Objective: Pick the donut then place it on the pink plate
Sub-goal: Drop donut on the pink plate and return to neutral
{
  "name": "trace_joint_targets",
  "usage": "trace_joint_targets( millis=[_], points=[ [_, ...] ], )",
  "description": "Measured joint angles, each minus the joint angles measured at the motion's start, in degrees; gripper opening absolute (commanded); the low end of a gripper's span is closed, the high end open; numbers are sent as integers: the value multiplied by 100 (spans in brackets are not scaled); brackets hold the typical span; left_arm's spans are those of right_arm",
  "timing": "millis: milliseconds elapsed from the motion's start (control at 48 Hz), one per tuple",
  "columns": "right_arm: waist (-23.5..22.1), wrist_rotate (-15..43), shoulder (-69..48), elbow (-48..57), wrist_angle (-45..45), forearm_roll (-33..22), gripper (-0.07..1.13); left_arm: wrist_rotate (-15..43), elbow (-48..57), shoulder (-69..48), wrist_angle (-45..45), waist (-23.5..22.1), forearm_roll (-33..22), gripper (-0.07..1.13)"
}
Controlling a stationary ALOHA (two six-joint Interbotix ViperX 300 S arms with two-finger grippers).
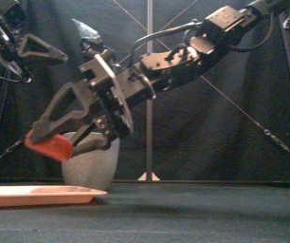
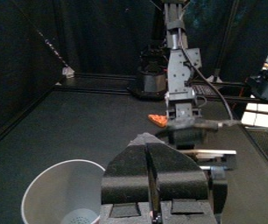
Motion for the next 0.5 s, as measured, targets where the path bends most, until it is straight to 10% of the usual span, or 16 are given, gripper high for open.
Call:
trace_joint_targets(
  millis=[500],
  points=[
    [0,-9,79,-281,264,-132,106,0,53,-9,0,0,0,2]
  ],
)
